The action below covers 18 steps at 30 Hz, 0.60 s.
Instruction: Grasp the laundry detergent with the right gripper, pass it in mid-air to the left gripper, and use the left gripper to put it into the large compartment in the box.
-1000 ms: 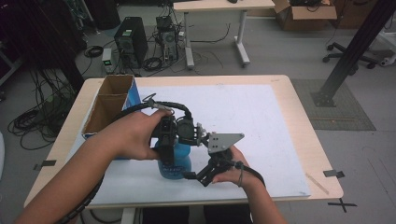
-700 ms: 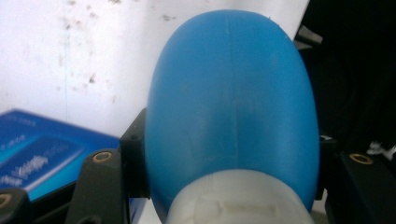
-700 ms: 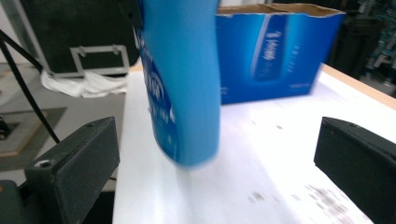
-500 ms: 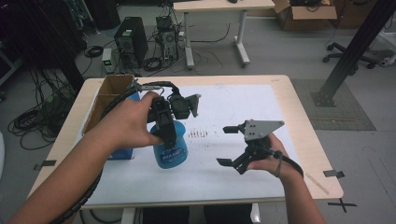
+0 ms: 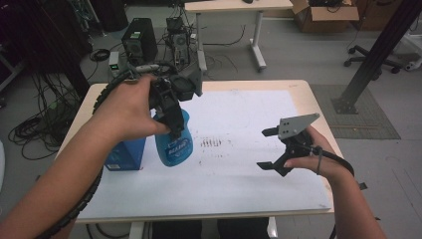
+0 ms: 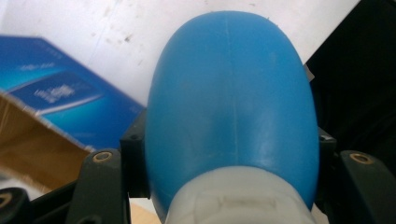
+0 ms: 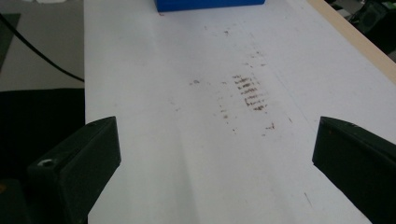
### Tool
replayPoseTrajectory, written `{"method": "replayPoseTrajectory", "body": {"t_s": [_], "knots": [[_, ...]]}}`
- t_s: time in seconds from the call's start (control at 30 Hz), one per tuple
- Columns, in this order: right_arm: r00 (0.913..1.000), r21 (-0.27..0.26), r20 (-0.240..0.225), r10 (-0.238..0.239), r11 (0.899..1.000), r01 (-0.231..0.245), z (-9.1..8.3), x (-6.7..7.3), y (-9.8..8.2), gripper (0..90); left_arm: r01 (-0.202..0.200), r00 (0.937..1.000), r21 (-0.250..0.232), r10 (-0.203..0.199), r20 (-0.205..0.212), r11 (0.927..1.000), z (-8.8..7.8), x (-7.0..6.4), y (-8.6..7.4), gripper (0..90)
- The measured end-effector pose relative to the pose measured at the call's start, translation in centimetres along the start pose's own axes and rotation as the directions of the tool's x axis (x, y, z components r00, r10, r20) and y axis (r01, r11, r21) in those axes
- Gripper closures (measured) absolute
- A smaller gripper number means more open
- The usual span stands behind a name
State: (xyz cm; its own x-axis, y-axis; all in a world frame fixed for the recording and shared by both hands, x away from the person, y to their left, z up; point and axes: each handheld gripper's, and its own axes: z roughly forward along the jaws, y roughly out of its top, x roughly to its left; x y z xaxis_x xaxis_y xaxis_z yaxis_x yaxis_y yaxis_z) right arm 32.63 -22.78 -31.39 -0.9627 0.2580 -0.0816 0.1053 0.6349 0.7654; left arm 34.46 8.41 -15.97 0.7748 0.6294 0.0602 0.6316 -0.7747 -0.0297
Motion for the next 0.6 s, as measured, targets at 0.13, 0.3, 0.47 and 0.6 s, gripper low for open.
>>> {"method": "replayPoseTrajectory", "body": {"t_s": [0.13,0.3,0.47,0.6], "knots": [[1.0,0.017,0.004,-0.006,1.0,0.006,-0.5,-0.2,0.4,1.4,0.088,0.9961,0.01,-0.088,0.01,0.9961,-1.4,1.6,-0.5,38.7],[0.9998,0.026,0.013,-0.018,1.0,0.017,-0.9,-0.3,0.8,1.4,0.18,0.9836,0.024,-0.18,-0.007,0.9833,-3.2,3.6,-1.3,38.8],[0.9999,0.032,0.007,-0.015,0.999,0.015,-0.8,-0.4,0.8,1.5,0.262,0.9646,0.043,-0.261,-0.038,0.964,-4.4,5.6,-2.1,38.7],[0.9999,0.033,0.004,-0.014,0.999,0.014,-0.6,-0.4,0.9,1.5,0.34,0.9401,0.036,-0.339,-0.034,0.9396,-5.1,7.2,-2.8,38.7]]}}
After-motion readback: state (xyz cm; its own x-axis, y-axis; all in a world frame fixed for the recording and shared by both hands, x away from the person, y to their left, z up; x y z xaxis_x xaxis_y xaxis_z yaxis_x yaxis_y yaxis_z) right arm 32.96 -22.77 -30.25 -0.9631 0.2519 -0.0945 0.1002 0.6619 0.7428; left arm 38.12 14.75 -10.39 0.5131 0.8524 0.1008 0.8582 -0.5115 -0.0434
